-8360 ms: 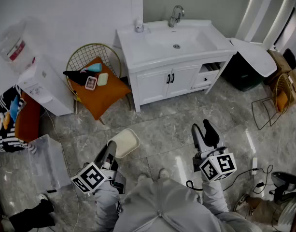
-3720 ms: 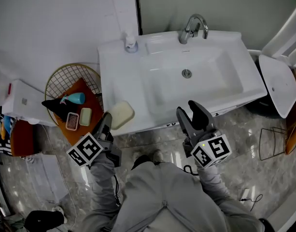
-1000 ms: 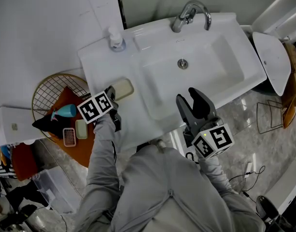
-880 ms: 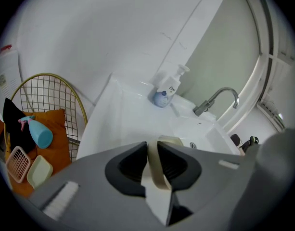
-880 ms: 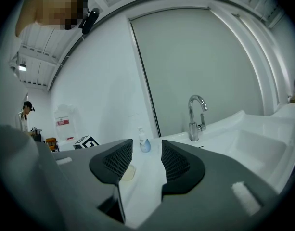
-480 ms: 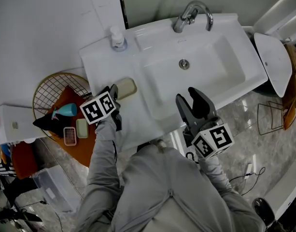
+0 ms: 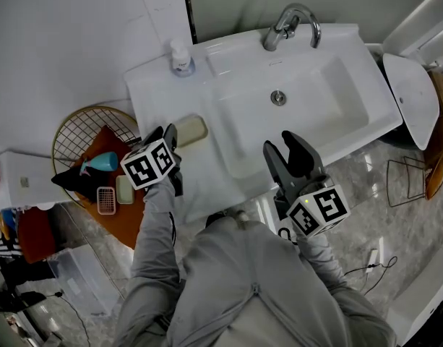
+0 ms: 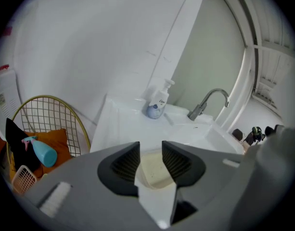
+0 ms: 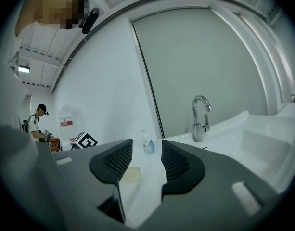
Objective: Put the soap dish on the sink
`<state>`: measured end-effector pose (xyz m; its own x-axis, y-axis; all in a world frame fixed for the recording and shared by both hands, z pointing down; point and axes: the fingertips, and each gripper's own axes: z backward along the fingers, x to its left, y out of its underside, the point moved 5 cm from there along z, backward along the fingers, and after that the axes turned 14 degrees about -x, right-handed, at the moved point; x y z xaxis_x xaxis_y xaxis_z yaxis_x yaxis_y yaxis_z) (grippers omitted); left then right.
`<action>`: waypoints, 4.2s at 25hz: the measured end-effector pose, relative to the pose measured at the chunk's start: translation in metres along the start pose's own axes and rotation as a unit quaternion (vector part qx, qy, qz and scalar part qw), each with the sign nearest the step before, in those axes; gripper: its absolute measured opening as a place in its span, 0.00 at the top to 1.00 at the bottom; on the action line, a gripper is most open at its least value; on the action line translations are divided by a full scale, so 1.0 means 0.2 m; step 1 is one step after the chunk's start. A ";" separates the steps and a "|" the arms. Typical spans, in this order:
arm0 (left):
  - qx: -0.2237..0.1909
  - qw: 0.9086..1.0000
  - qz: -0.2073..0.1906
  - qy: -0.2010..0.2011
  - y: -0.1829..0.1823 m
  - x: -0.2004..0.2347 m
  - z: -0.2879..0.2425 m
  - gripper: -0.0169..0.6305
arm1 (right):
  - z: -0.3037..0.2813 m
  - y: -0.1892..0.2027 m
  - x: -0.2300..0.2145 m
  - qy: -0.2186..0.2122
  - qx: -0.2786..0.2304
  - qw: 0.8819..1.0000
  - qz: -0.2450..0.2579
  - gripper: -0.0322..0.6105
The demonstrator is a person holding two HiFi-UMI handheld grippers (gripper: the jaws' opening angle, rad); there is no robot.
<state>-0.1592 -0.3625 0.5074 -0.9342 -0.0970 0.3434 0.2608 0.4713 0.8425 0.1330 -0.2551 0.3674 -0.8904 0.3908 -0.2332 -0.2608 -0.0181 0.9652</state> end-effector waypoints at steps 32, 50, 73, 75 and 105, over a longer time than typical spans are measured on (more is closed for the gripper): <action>-0.205 0.966 -0.155 0.009 -0.22 -0.23 0.82 0.67 | 0.04 -0.07 0.18 -0.063 -0.024 0.998 0.006 0.66; -0.247 0.948 -0.199 -0.012 -0.15 -0.30 1.08 0.67 | 0.08 -0.07 0.22 -0.084 -0.025 0.996 0.003 0.66; -0.260 0.945 -0.198 -0.001 -0.10 -0.42 1.16 0.67 | 0.11 -0.05 0.22 -0.098 -0.019 0.995 0.005 0.66; -0.260 0.945 -0.198 -0.002 -0.10 -0.42 1.16 0.67 | 0.10 -0.05 0.22 -0.098 -0.017 0.995 0.006 0.66; -0.255 0.947 -0.198 -0.005 -0.11 -0.38 1.12 0.67 | 0.05 -0.01 0.23 -0.097 -0.011 0.995 0.007 0.66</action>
<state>-0.1486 -0.1690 0.3686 -0.9847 -0.1689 -0.0432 -0.0292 -0.0843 0.9960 0.0964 -0.2280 0.3559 -0.8059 0.5608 -0.1898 -0.2577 -0.0437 0.9652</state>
